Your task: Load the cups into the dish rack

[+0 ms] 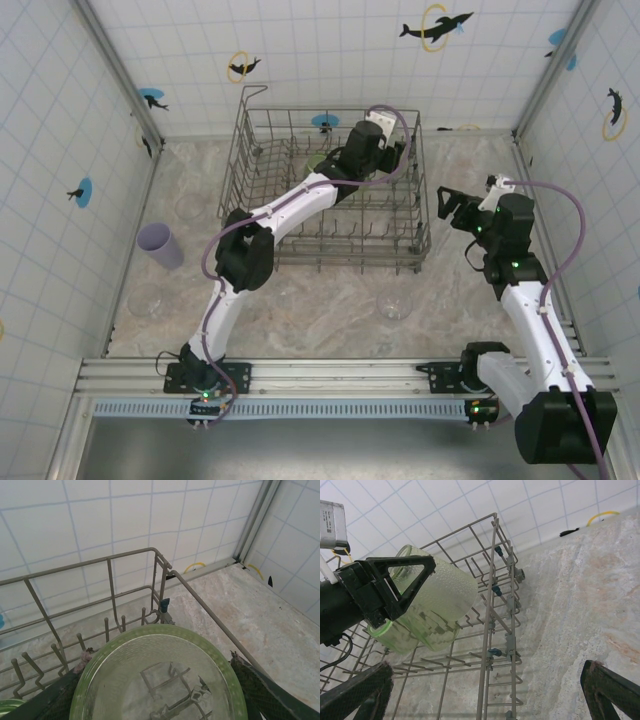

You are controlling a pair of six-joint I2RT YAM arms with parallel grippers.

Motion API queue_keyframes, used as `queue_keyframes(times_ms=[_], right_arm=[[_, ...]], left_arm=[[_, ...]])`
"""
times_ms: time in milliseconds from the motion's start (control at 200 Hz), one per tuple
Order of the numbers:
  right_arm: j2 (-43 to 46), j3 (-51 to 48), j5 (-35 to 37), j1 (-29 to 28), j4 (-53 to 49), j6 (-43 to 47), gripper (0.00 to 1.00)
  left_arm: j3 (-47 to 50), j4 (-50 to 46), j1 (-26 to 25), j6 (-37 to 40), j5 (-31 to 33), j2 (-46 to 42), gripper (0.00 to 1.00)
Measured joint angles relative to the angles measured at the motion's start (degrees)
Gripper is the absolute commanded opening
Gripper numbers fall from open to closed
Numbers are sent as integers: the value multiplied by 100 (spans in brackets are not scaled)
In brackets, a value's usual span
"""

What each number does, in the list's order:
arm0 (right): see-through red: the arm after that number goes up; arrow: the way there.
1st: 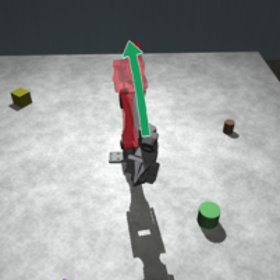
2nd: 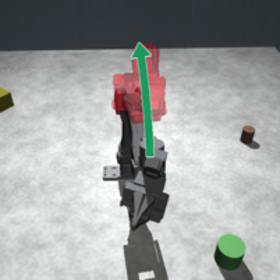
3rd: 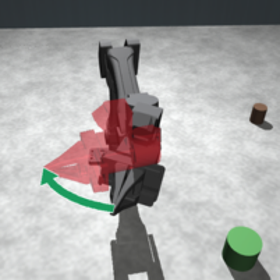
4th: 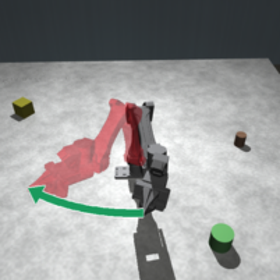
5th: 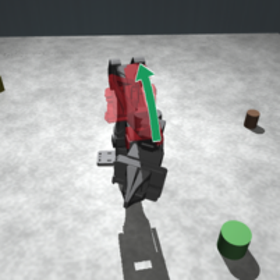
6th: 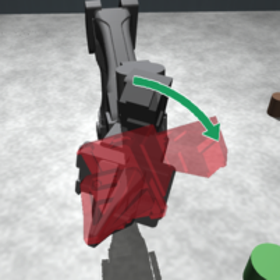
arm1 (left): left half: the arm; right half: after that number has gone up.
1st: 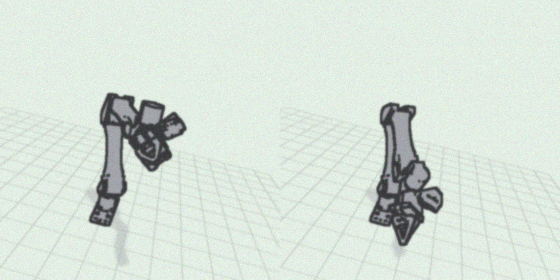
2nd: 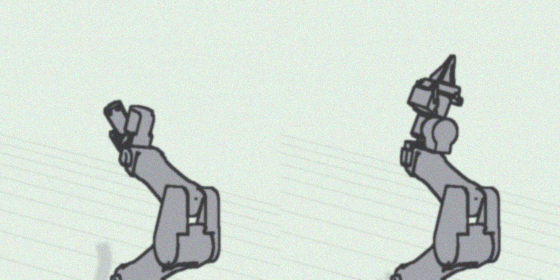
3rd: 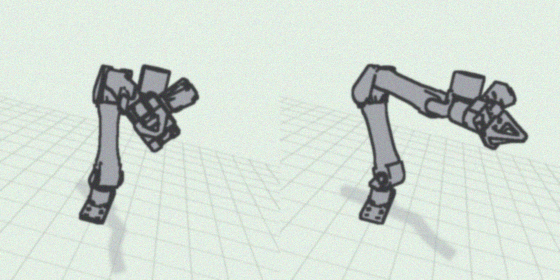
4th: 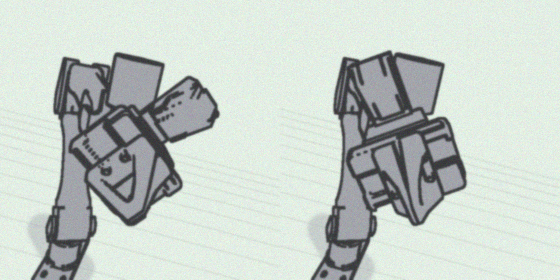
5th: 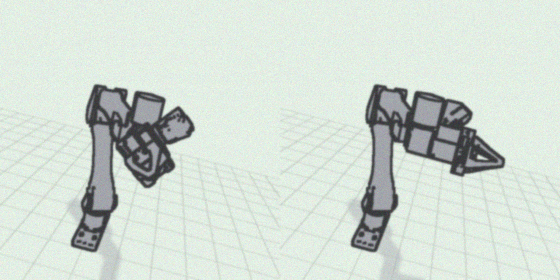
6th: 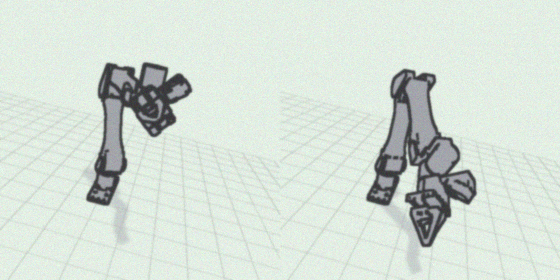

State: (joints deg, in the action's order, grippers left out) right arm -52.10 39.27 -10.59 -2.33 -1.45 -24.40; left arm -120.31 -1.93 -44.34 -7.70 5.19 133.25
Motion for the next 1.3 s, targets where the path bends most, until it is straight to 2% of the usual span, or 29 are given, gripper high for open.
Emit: queue_keyframes(times_ms=[555,686,756,826,901,1106,1221,1301], right_arm=[[0,-7,-107,72,11,-2,100],[0,-68,-129,90,37,-4,100],[0,-98,-131,92,39,-4,100],[0,-98,-133,94,37,-4,100],[0,-101,-136,94,37,-4,100],[0,-101,-155,94,39,-9,100],[0,-101,-170,96,39,-17,100],[4,-101,-170,96,39,-22,100]], left_arm=[[-50,116,-42,-22,-39,391,0],[-50,133,-42,-17,-39,455,18],[-50,160,-46,4,-37,507,36],[-52,245,-63,22,2,540,43],[-50,251,-68,15,42,542,59],[-48,291,-72,-144,68,542,88],[2,402,-72,-236,24,540,97],[70,466,-74,-308,15,527,97]])
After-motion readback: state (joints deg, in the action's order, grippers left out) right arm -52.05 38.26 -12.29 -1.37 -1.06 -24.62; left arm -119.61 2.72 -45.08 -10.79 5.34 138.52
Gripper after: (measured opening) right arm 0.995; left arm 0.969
